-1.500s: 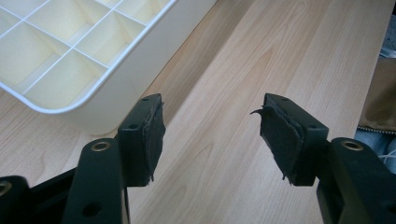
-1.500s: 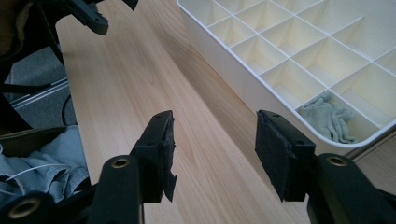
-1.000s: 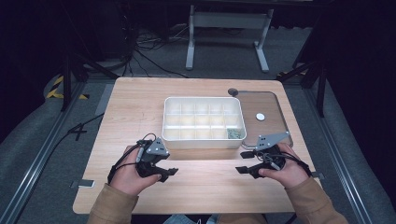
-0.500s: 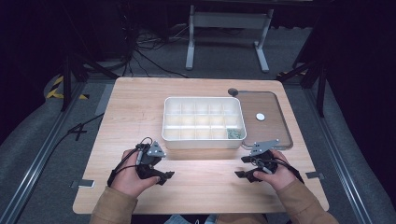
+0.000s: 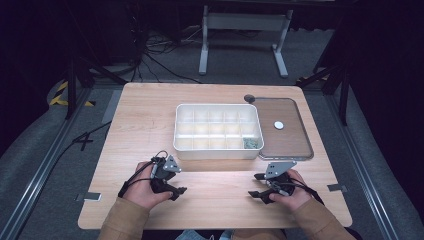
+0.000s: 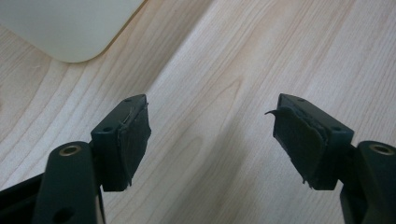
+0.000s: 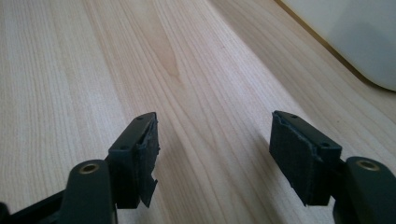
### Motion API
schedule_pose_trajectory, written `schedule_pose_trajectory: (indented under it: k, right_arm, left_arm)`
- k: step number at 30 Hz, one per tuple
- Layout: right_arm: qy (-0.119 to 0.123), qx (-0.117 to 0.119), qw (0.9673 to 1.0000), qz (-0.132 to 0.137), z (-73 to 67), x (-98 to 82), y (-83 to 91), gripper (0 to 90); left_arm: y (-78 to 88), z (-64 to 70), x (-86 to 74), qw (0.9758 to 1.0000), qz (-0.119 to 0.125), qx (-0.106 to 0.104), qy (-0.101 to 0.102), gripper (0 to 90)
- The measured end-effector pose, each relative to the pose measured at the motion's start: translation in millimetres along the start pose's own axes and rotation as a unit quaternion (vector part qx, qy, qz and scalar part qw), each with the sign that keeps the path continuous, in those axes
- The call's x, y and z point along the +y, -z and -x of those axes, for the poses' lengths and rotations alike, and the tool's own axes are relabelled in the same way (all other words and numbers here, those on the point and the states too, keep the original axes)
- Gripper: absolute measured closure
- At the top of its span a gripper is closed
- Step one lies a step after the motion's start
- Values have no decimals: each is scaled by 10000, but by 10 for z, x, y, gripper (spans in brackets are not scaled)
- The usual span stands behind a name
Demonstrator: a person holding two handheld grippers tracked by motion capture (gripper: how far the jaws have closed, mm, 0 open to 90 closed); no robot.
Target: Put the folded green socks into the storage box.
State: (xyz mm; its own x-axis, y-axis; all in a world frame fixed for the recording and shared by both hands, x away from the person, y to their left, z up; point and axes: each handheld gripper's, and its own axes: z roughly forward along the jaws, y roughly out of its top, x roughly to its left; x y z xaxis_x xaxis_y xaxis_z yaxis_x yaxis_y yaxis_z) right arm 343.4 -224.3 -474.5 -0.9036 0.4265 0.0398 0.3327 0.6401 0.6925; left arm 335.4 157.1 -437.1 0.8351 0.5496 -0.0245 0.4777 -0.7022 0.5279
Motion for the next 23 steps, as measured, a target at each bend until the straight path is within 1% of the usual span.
schedule_pose_trajectory:
  k: [2,4,5,6,7,8,9,12,14,15,18,19,20,23]
  right_arm:
    - [-2,-18,10000,75,-15,-14,7,335]
    - [-4,-5,10000,85,-21,-40,-11,322]
    - [13,-30,9999,105,-23,-45,-12,324]
    - [13,-30,9999,105,-23,-45,-12,324]
    - [20,-51,9999,95,-26,-45,-11,324]
    - [48,-120,9999,100,-31,-46,-9,322]
    - [138,-186,9997,109,-38,-47,-11,319]
    - [124,-145,9998,114,-43,-56,-16,310]
    - [98,-140,9998,144,-37,-66,-15,306]
    - [103,-162,9997,154,-30,-70,-11,305]
    - [30,-188,9997,181,-11,-90,2,298]
    - [48,-209,9996,196,-6,-97,0,286]
    - [27,-220,9995,204,-5,-104,1,279]
    - [17,-233,9995,199,-10,-112,18,276]
  left_arm:
    - [-16,2,-3,10000,-49,-75,29,275]
    - [-44,-2,-6,9998,-118,-144,-61,276]
    - [-64,3,-11,9997,-112,-205,-68,275]
    - [-64,3,-11,9997,-112,-205,-68,275]
    - [-83,5,-16,9995,-124,-256,-104,275]
    - [-96,5,-20,9995,-131,-273,-118,276]
    - [-118,-8,-21,9993,-95,-287,-204,273]
    - [-122,-18,-19,9992,-73,-308,-248,272]
    - [-131,-19,-15,9991,-8,-327,-253,270]
    - [-139,-24,-14,9990,25,-328,-288,269]
    - [-159,-39,-14,9988,-14,-346,-332,266]
    - [-166,-45,-10,9988,-58,-323,-352,263]
    - [-179,-40,-8,9990,-37,-333,-310,259]
    - [-198,-43,7,9988,-49,-361,-331,237]
